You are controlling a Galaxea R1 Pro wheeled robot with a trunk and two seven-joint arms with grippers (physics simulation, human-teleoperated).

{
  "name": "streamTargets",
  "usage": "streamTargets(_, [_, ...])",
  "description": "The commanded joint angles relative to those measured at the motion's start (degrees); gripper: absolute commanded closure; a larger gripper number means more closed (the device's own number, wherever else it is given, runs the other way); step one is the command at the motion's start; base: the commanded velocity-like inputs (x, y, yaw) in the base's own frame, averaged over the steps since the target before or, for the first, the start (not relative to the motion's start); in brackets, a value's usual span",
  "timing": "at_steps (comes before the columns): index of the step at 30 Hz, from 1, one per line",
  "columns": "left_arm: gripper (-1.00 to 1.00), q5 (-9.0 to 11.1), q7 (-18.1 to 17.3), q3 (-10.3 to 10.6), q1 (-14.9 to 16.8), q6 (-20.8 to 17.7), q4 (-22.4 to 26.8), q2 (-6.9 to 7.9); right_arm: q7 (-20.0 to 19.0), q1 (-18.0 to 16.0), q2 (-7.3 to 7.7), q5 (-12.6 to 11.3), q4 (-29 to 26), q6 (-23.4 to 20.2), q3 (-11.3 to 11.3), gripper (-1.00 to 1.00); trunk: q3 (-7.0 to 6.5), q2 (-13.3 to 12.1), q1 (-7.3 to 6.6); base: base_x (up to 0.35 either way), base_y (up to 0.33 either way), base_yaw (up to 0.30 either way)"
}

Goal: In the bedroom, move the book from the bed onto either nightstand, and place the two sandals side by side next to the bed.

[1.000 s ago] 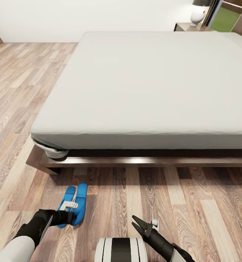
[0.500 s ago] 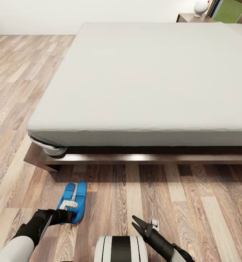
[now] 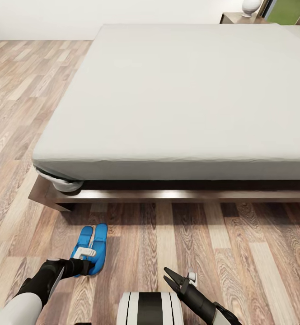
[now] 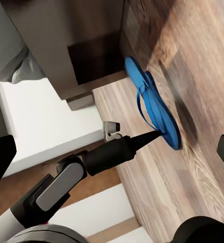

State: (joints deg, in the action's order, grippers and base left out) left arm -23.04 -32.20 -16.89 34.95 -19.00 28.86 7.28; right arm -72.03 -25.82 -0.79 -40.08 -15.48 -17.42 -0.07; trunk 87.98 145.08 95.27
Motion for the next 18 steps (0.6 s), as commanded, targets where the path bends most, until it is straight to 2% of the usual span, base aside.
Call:
streamTargets(1, [1.0, -0.3, -0.3, -0.4, 0.0, -0.3, 0.1, -0.06, -0.1, 0.0, 0.0, -0.3, 0.0, -0.6, 0.0, -1.0, 0.26, 0.0, 0.01, 0.0, 0.0, 0.0])
streamTargets(8, [1.0, -0.3, -0.3, -0.4, 0.0, -0.2, 0.2, 0.01, -0.1, 0.0, 0.0, -0.3, 0.0, -0.6, 0.0, -1.0, 1.81, 0.1, 0.19, 0.0, 0.0, 0.0])
streamTargets(18, [1.0, -0.3, -0.3, -1.9, 0.0, 0.1, 0.2, 0.06, -0.1, 0.0, 0.0, -0.3, 0.0, -0.7, 0.0, -1.0, 3.81, 0.2, 0.43, 0.0, 0.0, 0.0])
